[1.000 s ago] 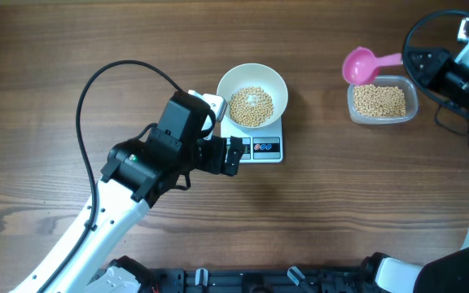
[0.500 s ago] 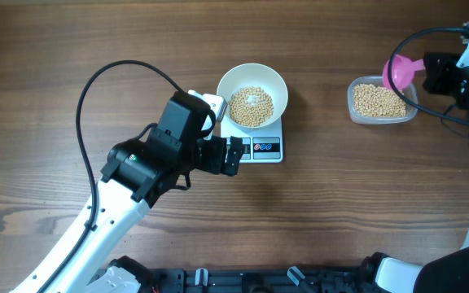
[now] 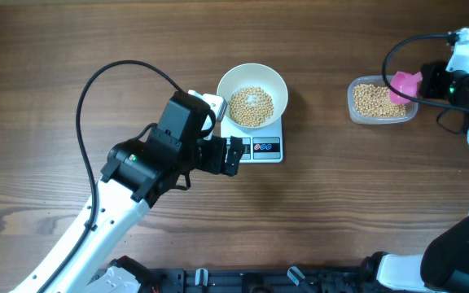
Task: Scoop item into bowl and weigh 150g on scale
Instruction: 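Carry the empty scoop right back to the soybean tub, then scoop more soybeans from the tub with the right gripper and lift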
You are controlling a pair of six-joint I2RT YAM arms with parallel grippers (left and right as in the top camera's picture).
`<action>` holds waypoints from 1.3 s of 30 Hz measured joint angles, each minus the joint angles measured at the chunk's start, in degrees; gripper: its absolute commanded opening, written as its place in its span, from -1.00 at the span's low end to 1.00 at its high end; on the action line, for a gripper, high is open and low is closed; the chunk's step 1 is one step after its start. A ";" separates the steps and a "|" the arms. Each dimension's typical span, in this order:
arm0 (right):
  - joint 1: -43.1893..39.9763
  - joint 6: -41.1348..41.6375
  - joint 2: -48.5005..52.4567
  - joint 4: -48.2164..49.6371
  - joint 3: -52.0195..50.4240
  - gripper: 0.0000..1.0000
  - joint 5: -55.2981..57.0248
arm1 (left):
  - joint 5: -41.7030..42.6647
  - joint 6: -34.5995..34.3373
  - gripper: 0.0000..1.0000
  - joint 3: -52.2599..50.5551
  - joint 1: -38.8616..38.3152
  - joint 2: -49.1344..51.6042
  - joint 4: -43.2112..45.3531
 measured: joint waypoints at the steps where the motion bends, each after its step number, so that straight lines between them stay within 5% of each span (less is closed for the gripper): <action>1: 0.42 -0.68 0.09 -0.15 0.00 -0.91 0.37 | 0.00 0.00 1.00 0.00 0.00 0.00 -0.02; 21: 10.80 -4.00 6.34 -2.16 0.00 -0.91 6.21 | 0.00 0.00 1.00 0.00 0.00 0.00 0.00; 39: 8.46 7.76 6.60 -3.32 0.00 -0.91 0.37 | 0.00 0.00 1.00 0.00 0.00 0.00 -0.04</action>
